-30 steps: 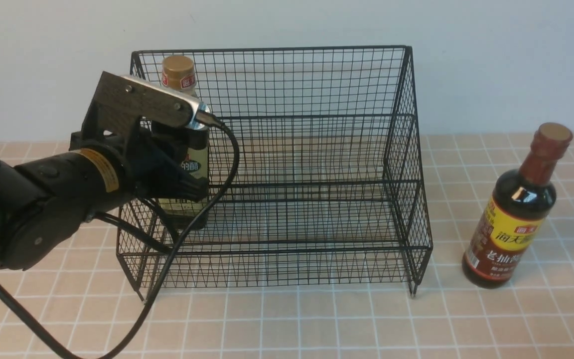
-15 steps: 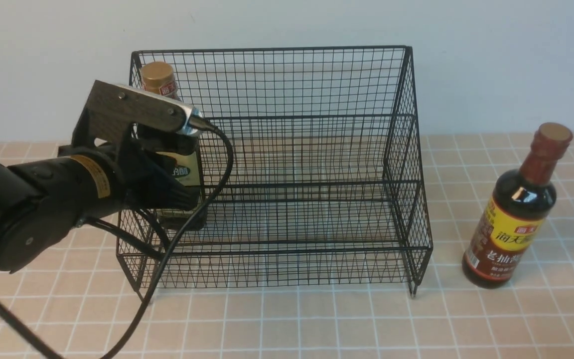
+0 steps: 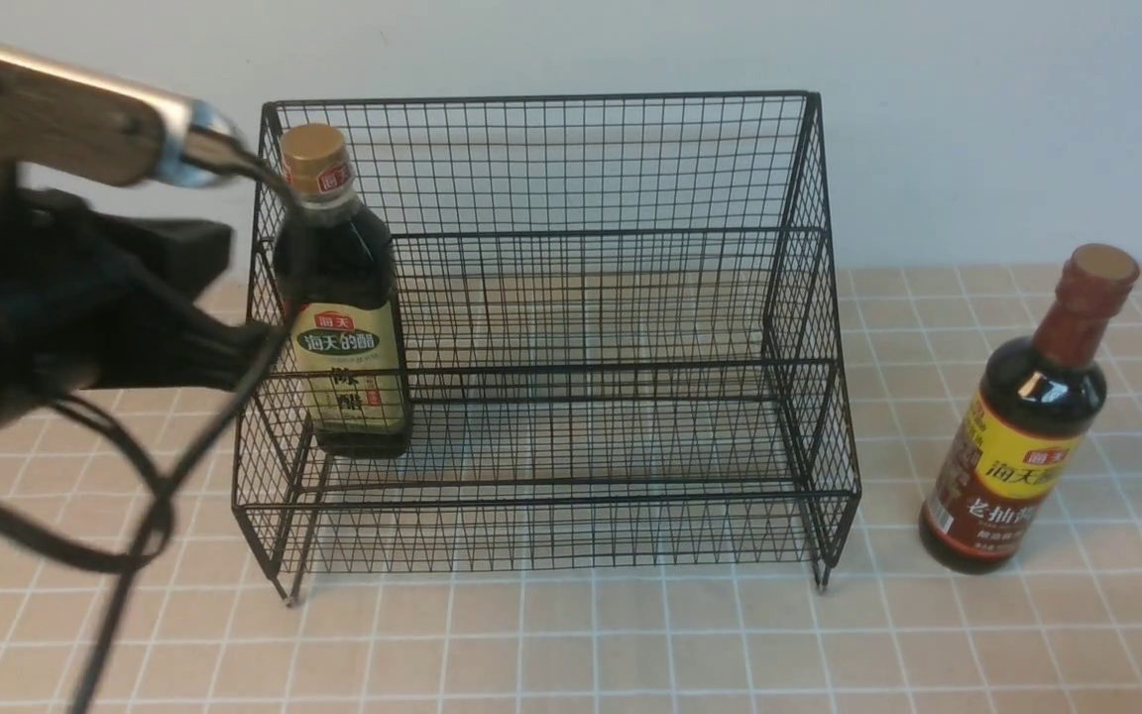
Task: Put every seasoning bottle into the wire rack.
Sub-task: Use the right arm to grab the condiment bottle closest to it
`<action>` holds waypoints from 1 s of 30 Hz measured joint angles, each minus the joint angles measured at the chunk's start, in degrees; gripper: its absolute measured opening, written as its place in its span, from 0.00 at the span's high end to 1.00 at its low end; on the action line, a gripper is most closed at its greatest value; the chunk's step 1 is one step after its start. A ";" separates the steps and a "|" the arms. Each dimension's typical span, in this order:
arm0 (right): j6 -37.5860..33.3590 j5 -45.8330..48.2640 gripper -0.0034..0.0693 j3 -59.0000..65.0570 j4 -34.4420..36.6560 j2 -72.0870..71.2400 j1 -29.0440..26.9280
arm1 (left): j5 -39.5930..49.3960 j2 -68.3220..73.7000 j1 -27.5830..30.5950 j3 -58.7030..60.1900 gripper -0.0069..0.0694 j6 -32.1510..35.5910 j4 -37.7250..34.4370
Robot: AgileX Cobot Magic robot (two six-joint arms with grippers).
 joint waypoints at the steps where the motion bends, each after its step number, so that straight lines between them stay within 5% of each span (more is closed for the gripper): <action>1: 0.00 0.00 0.97 0.00 0.00 0.00 0.00 | 0.72 -2.79 0.00 0.00 0.92 0.00 -0.13; 25: 0.00 0.00 0.97 0.00 0.00 0.00 0.00 | 7.73 -27.07 0.00 0.13 0.92 0.01 -0.24; 30: 0.00 0.00 0.97 0.00 0.00 0.00 0.00 | 8.70 -37.51 3.47 7.49 0.92 7.74 -5.89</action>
